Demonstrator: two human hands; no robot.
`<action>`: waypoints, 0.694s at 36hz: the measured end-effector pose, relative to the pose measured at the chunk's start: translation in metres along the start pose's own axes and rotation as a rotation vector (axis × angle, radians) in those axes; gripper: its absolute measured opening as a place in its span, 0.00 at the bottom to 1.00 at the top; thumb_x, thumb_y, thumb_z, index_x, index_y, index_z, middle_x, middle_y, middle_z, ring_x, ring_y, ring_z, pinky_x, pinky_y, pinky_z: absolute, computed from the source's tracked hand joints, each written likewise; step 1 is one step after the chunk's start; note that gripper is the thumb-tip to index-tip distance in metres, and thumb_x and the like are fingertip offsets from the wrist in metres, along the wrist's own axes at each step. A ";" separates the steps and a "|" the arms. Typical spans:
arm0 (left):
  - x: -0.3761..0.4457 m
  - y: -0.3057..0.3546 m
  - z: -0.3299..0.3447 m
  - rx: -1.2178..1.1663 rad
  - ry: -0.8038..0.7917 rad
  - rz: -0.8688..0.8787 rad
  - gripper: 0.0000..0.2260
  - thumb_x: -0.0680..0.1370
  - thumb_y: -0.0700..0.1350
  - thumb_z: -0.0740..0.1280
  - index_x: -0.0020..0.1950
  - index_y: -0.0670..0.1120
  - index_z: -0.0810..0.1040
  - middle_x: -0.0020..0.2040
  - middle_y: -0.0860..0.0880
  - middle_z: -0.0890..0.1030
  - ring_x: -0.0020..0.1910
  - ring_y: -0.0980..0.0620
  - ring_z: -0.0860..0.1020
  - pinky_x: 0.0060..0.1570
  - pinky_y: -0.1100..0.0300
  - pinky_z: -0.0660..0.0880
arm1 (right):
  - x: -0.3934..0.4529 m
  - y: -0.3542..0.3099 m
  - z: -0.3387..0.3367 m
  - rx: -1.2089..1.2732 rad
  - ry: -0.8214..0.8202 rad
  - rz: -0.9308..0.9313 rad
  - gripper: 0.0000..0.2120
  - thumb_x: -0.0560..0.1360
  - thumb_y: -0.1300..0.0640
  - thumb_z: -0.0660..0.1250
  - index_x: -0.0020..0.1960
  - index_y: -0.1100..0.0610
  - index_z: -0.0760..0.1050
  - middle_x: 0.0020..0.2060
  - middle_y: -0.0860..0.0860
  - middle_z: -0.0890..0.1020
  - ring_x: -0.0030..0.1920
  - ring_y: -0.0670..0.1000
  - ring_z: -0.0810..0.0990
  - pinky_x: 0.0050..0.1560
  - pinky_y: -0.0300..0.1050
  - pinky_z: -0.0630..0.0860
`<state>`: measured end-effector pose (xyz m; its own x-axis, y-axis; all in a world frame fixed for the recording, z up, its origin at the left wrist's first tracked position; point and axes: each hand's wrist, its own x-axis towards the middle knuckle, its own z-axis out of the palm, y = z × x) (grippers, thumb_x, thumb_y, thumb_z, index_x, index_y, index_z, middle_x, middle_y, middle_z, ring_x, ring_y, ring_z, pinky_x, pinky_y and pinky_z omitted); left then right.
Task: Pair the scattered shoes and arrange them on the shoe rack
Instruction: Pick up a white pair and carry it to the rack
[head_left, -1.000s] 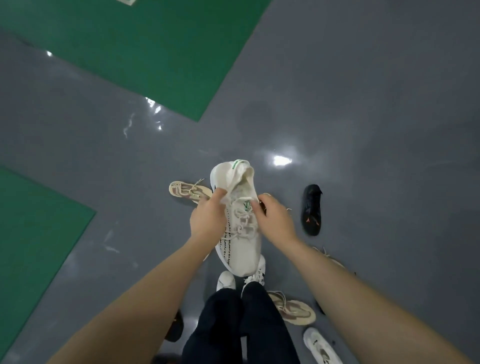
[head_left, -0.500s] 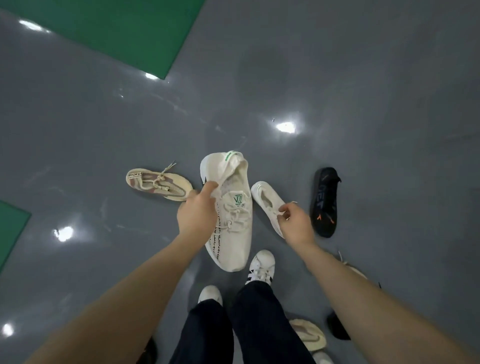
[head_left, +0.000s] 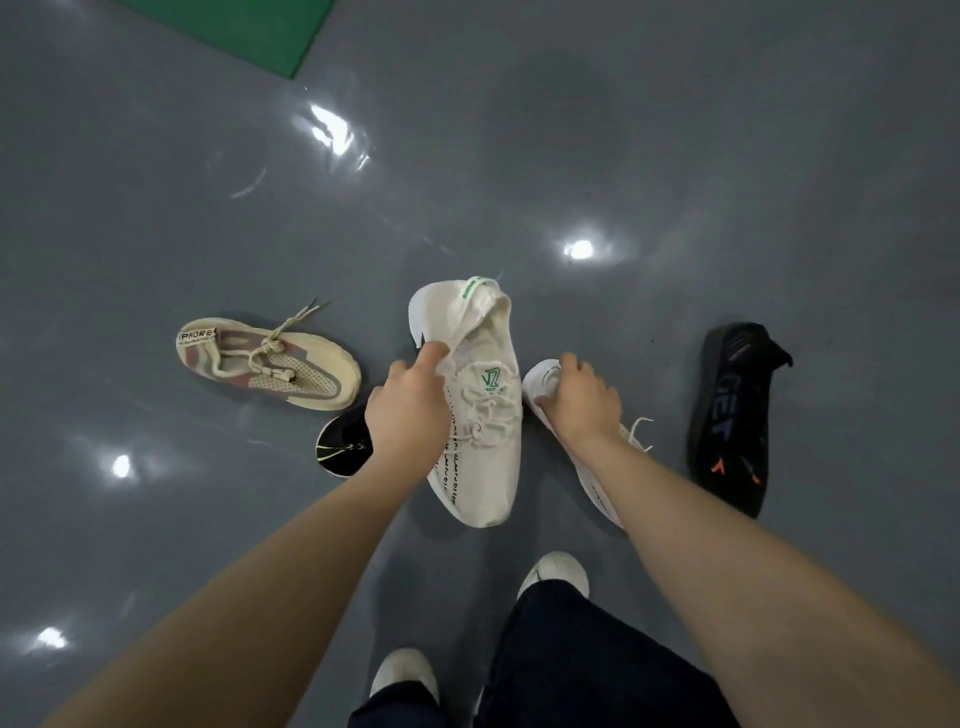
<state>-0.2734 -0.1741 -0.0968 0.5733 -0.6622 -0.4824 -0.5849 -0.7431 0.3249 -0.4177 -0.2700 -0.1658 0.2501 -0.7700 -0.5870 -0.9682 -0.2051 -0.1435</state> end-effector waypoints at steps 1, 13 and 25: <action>0.001 0.000 0.001 0.001 0.000 -0.003 0.17 0.80 0.40 0.54 0.67 0.53 0.67 0.51 0.43 0.74 0.47 0.39 0.74 0.45 0.52 0.67 | 0.002 0.001 0.001 -0.028 0.004 -0.026 0.14 0.77 0.57 0.62 0.60 0.59 0.68 0.57 0.57 0.76 0.56 0.60 0.76 0.48 0.49 0.69; -0.063 0.041 -0.073 0.014 -0.018 -0.004 0.16 0.81 0.41 0.54 0.67 0.52 0.67 0.49 0.44 0.73 0.47 0.39 0.74 0.47 0.51 0.68 | -0.087 0.019 -0.087 -0.069 0.075 -0.180 0.13 0.75 0.66 0.57 0.58 0.60 0.70 0.52 0.55 0.76 0.50 0.58 0.76 0.39 0.47 0.67; -0.160 0.137 -0.228 0.116 0.008 0.156 0.17 0.79 0.36 0.55 0.67 0.49 0.65 0.46 0.47 0.68 0.40 0.43 0.68 0.43 0.56 0.62 | -0.221 0.001 -0.257 -0.036 0.258 -0.162 0.13 0.79 0.56 0.54 0.58 0.59 0.71 0.55 0.55 0.78 0.55 0.58 0.76 0.50 0.51 0.67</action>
<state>-0.3140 -0.1919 0.2101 0.4746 -0.7697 -0.4270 -0.7291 -0.6155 0.2991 -0.4717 -0.2548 0.1685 0.4001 -0.8524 -0.3368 -0.9156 -0.3556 -0.1876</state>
